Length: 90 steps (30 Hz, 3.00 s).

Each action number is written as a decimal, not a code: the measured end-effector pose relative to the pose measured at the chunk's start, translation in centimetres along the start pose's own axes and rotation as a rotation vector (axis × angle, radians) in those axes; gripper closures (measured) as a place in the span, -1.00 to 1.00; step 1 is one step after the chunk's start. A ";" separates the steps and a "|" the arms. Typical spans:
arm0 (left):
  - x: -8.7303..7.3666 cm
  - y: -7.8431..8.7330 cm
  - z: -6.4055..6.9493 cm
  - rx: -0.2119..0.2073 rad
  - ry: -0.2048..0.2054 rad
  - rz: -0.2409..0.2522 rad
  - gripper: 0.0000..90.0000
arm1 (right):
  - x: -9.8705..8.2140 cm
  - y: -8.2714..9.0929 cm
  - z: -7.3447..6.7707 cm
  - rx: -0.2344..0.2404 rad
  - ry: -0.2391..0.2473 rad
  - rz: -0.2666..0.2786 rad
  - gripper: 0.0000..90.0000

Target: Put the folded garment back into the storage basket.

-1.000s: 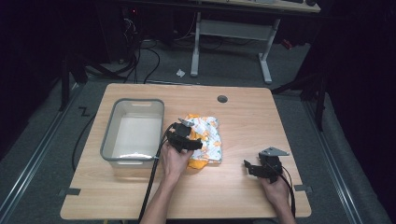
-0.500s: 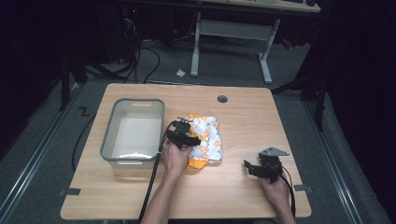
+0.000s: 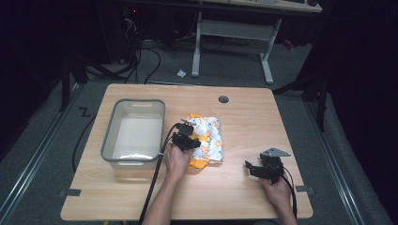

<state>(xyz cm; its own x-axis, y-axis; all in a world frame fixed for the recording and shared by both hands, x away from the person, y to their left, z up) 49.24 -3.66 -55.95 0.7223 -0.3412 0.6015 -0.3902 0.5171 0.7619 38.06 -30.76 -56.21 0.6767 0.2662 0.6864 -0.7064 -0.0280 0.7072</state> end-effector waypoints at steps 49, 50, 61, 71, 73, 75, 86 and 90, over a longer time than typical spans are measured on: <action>1.6 7.0 3.4 -0.249 -0.060 0.167 0.69 | 0.0 0.0 0.0 0.005 0.003 0.001 -0.42; 1.6 7.2 3.5 -0.253 -0.059 0.171 0.69 | 0.0 0.0 0.0 0.005 0.003 0.001 -0.42; 1.8 9.1 3.5 -0.290 -0.053 0.211 0.69 | 0.0 0.0 0.0 0.005 0.003 0.001 -0.42; 2.3 10.8 3.3 -0.284 -0.080 0.225 0.69 | 0.0 0.0 0.0 0.005 0.003 0.001 -0.42; 2.5 11.2 3.3 -0.300 -0.073 0.237 0.69 | 0.0 0.0 0.0 0.005 0.003 0.001 -0.42; 2.5 11.4 3.2 -0.311 -0.068 0.240 0.69 | 0.0 0.0 0.0 0.005 0.003 0.001 -0.42; 2.6 13.6 2.3 -0.284 -0.081 0.252 0.69 | 0.0 0.0 0.0 0.004 0.005 0.002 -0.42; 2.8 14.5 1.9 -0.289 -0.072 0.264 0.69 | 0.0 0.0 0.0 0.005 0.004 0.001 -0.42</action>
<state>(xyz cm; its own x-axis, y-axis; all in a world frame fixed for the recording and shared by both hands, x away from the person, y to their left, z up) 44.52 1.39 -42.78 0.5726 -0.2157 0.7909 -0.3728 0.7907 0.4856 38.05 -30.74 -56.20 0.6748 0.2704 0.6867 -0.7064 -0.0327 0.7070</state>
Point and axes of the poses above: each handheld gripper's, and its own axes: y roughly backward along the jaws, x roughly out of its top, z roughly to its right, the point moved 6 cm from there along -y, roughly forward along the jaws, and after that the axes turned 13 degrees about -x, right-handed, at the moved point
